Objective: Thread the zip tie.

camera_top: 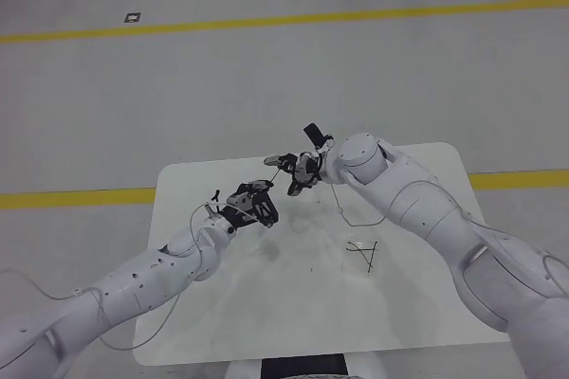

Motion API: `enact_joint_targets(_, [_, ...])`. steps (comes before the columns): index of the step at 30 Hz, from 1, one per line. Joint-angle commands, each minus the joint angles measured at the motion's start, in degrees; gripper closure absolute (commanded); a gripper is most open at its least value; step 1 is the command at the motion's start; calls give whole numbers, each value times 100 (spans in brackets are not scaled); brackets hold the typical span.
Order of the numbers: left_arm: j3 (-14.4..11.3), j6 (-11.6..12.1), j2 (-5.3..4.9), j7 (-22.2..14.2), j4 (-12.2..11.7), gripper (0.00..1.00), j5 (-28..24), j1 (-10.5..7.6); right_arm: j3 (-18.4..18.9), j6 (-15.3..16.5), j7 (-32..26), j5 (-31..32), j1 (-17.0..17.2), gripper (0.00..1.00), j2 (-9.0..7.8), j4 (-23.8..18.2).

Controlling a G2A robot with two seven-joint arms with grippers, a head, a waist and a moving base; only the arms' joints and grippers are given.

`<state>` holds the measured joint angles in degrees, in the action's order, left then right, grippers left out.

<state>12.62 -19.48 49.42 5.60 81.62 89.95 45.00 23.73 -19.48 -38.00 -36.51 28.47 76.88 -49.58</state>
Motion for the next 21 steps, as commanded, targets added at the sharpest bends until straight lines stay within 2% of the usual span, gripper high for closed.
enact_joint_targets(1, [39, 0, -11, 35, 4, 100, 0, 37, 7, 0, 11, -18, 8, 0, -23, 8])
enact_joint_targets(8, [146, 0, -44, 204, 46, 100, 0, 153, 32, 0, 100, -72, 36, 0, -112, -40])
enact_joint_targets(15, [543, 0, -89, 487, 147, 100, -1, 556, 95, 0, 172, -110, 69, 0, -228, -126])
enact_joint_targets(16, [640, 0, -94, 581, 183, 100, -99, 668, 112, 0, 169, -110, 76, 0, -251, -151])
enact_joint_targets(18, [742, 8, -107, 740, 188, 100, -250, 778, 143, 0, 164, -102, 90, 0, -289, -183])
enact_joint_targets(21, [940, 284, -136, 1117, 170, 100, -695, 899, 198, 0, 160, -95, 123, 0, -351, -229])
